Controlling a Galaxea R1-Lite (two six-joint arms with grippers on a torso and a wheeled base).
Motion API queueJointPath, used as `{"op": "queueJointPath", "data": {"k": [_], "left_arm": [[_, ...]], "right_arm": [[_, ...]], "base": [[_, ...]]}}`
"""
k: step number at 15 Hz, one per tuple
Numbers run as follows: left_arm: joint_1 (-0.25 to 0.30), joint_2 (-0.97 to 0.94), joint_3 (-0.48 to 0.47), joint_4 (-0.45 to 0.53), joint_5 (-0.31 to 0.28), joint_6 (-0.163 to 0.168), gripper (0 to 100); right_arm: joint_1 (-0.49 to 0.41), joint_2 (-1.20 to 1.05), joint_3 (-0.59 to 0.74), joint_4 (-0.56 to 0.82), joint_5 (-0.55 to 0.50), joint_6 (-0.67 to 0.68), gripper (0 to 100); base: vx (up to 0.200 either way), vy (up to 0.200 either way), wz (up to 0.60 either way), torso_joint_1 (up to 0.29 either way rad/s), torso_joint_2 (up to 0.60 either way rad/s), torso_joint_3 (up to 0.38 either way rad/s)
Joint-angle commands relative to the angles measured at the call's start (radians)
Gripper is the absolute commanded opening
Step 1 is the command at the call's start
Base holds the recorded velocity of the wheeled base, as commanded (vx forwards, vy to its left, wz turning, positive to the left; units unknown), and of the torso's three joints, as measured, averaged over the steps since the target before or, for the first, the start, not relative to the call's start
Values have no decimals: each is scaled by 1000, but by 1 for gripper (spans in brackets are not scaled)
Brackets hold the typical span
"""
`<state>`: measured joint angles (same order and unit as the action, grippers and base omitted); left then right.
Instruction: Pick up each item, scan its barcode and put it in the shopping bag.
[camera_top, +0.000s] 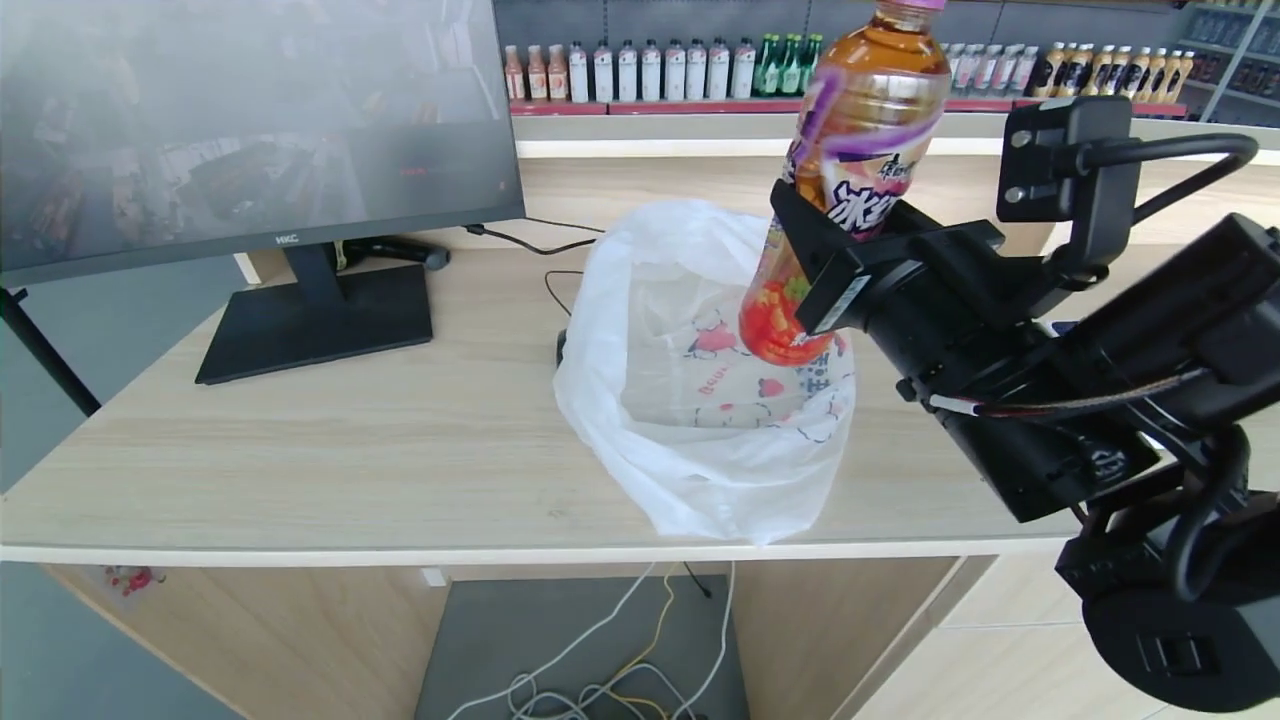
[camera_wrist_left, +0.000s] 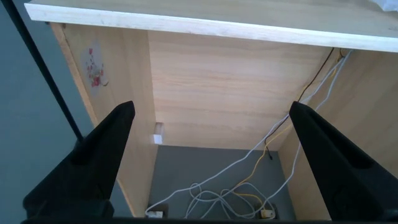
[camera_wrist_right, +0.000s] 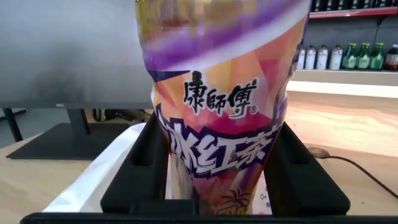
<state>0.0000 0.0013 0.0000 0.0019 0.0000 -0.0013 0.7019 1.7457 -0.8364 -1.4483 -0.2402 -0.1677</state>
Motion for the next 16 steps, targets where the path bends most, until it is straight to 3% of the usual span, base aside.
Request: {"op": "queueJointPath", "data": {"k": [1, 6, 10, 16], "left_arm": [[0, 0, 0, 0, 0, 0, 100], [0, 0, 0, 0, 0, 0, 100], [0, 0, 0, 0, 0, 0, 100], [0, 0, 0, 0, 0, 0, 100]], "right_arm": [[-2, 24, -26, -3, -2, -1, 0], [-2, 161, -176, -1, -10, -1, 0], [-55, 268, -240, -3, -1, -3, 0], [-44, 354, -302, -6, 6, -3, 0]], "base": [[0, 0, 0, 0, 0, 0], [0, 0, 0, 0, 0, 0], [0, 0, 0, 0, 0, 0], [0, 0, 0, 0, 0, 0]]}}
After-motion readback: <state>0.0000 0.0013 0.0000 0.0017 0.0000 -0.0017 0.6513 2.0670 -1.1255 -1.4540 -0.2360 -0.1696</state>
